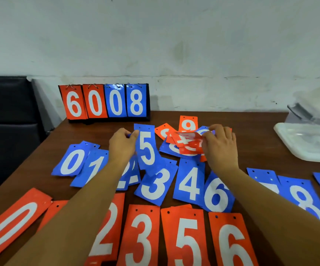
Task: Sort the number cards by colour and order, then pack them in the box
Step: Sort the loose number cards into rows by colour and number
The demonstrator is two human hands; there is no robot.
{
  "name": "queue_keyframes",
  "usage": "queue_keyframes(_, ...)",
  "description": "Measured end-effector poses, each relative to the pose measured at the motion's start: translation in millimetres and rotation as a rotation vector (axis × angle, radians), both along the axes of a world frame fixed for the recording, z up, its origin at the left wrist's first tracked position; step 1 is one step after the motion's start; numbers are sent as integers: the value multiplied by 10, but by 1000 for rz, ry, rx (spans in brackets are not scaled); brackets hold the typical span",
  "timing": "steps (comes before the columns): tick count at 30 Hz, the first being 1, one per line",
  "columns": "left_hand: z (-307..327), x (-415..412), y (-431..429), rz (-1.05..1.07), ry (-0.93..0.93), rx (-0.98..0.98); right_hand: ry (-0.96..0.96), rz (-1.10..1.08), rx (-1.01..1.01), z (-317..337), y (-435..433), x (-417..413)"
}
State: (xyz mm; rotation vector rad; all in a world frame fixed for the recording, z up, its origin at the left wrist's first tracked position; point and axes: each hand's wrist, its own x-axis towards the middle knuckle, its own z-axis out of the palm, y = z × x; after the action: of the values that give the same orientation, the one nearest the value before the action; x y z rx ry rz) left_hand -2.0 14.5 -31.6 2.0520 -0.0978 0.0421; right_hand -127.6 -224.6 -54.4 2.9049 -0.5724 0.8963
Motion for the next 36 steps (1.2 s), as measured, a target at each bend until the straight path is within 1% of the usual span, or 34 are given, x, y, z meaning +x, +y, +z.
queue_keyframes(2,18,-56,29,7,54,-114,-102,29,84,122,93,-70)
queue_keyframes(5,77,-88,30,18,98,-253,-193,80,266,316,277,-218)
queue_keyframes(7,128,-113,54,44,51,-240,-243,103,437,427,408,-345)
queue_keyframes(9,167,-165,109,71,-19,-227,-274,142,650,520,531,-492)
queue_keyframes(12,198,-268,223,104,-83,-264,-308,227,814,596,705,-702)
queue_keyframes(14,215,-364,299,108,-56,-337,-344,255,969,619,813,-805)
queue_keyframes(17,238,-579,410,95,23,-454,-447,229,1306,683,958,-935)
queue_keyframes(18,247,-668,440,74,50,-483,-460,225,1389,699,1001,-971)
queue_keyframes(19,244,-751,464,48,75,-492,-453,225,1426,705,1046,-1007)
queue_keyframes(24,167,-1118,543,-94,145,-389,-336,196,1387,613,1230,-1126)
queue_keyframes(28,197,-1431,543,-238,218,-411,-265,153,1417,538,1337,-1229)
queue_keyframes(31,205,-1616,560,-373,194,-408,-211,110,1410,502,1384,-1318)
queue_keyframes(33,219,-1733,611,-421,192,-378,-161,94,1408,490,1407,-1393)
queue_keyframes(36,211,-1889,699,-489,215,-378,-150,114,1452,472,1484,-1526)
